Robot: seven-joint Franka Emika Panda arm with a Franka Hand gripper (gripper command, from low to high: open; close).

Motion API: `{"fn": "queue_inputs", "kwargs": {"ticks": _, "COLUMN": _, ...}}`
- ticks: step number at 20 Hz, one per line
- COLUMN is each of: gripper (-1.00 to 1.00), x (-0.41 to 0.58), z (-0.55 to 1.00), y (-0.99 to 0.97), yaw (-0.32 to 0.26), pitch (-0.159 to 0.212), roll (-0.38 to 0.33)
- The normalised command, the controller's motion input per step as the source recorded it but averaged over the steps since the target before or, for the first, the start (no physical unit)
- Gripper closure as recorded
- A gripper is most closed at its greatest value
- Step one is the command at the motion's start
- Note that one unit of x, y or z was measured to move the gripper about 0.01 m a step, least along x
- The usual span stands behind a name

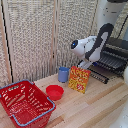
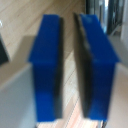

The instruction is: Extend the gripper towards the oven tray handle. Grasp the handle and carefully pull the tray out of the oven. Move the gripper above the red bowl. Grab the red bowl gently. Lift the bowl and place it onto the oven tray.

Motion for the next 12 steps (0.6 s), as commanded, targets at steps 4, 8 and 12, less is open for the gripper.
{"fn": "queue_inputs", "kwargs": {"ticks": 4, "gripper": -1.0, "x": 0.223, "z": 0.45, "y": 0.0, "yaw": 0.075, "pitch": 0.0, "roll": 0.084}}
{"fn": "queue_inputs", "kwargs": {"ticks": 8, "gripper": -1.0, "x": 0.135, "z": 0.91, "y": -0.01, "yaw": -0.018, "pitch": 0.0, "roll": 0.08}}
{"fn": "queue_inputs", "kwargs": {"ticks": 12, "gripper": -1.0, "x": 0.004, "z": 0.99, "y": 0.0, "yaw": -0.027, "pitch": 0.0, "roll": 0.066}}
